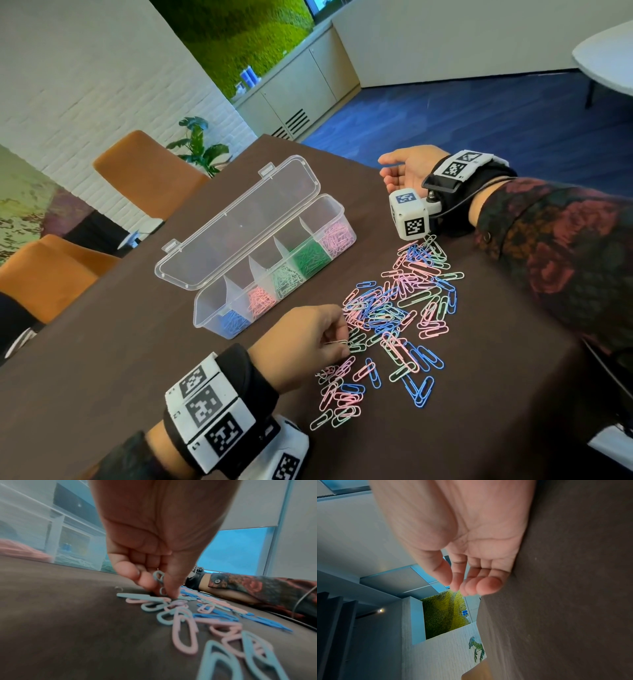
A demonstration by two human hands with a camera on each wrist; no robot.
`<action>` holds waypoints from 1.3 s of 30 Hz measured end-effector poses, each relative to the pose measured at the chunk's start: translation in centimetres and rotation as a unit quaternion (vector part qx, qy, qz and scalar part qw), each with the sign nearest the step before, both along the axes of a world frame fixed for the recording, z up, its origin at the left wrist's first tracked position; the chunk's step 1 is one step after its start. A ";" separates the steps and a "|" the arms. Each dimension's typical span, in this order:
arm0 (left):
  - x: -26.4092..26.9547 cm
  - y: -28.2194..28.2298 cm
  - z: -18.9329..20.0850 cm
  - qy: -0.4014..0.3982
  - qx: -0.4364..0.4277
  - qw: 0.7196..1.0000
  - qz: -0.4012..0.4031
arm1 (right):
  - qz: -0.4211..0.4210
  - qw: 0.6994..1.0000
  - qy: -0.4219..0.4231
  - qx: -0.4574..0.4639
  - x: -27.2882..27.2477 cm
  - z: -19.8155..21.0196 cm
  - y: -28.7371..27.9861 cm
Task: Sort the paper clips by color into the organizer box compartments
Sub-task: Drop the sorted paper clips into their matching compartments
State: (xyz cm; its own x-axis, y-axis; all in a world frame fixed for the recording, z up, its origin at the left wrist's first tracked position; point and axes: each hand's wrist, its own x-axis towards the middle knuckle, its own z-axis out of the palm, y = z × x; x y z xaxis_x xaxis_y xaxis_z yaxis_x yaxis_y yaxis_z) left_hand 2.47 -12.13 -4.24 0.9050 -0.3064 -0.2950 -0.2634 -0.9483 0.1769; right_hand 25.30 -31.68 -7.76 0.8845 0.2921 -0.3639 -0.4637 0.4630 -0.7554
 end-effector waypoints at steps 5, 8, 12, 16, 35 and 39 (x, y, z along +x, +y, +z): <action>0.1 -0.3 0.0 -0.001 -0.004 1.000 0.017 | -0.003 1.000 0.002 0.001 0.0 0.0 0.0; 0.3 -0.5 0.0 -0.008 0.013 1.000 0.014 | -0.002 1.000 -0.001 0.000 0.1 0.0 -0.1; 0.3 -0.9 0.1 -0.012 0.017 1.000 -0.008 | 0.002 1.000 -0.009 -0.002 0.1 -0.1 0.0; 0.3 -1.3 0.1 -0.011 0.017 1.000 -0.022 | 0.004 1.000 -0.006 -0.002 0.0 0.0 -0.1; 0.5 0.5 0.9 0.043 0.067 0.996 -0.026 | 0.004 1.000 -0.001 -0.012 0.2 -0.1 -0.1; 1.6 2.5 3.7 -0.001 -0.021 0.998 0.059 | 0.009 1.000 -0.005 -0.010 0.4 -0.2 -0.1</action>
